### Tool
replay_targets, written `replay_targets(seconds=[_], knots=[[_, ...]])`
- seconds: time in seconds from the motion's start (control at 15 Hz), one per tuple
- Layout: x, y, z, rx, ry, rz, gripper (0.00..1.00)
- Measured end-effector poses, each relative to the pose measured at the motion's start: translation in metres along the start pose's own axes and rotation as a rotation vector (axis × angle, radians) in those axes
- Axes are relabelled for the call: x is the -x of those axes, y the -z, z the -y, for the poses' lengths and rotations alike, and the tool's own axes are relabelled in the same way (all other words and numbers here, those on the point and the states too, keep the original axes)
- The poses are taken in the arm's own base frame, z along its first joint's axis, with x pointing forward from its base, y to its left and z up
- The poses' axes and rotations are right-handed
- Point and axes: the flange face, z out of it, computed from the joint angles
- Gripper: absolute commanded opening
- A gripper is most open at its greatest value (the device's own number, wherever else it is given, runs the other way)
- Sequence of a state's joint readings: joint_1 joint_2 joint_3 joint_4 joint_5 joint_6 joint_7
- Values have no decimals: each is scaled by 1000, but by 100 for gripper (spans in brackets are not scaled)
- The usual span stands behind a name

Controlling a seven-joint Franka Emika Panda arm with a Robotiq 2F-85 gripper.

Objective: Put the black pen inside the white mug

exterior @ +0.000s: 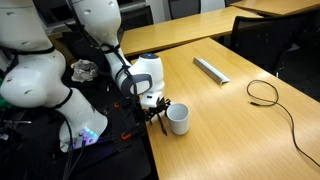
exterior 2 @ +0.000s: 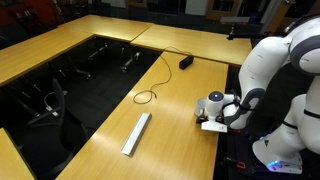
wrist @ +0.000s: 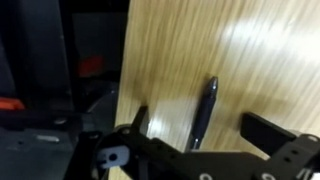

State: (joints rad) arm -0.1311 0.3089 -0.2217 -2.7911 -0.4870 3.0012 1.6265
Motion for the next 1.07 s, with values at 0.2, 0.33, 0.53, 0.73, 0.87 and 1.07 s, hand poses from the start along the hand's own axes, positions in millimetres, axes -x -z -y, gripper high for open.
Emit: replay_targets(seconds=[0.2,0.33,0.53,0.73,0.87,1.07], knots=[[-2,-3,-2,-9,-11,1,100],[-3,-2,-3,-27,-3,-1,100],[-5,2,-1,-86,8,2,100],[-8,4,-5,-126,12,14,100],[-8,4,-9,-136,12,23,100],[-9,5,-16,-161,12,38,100]])
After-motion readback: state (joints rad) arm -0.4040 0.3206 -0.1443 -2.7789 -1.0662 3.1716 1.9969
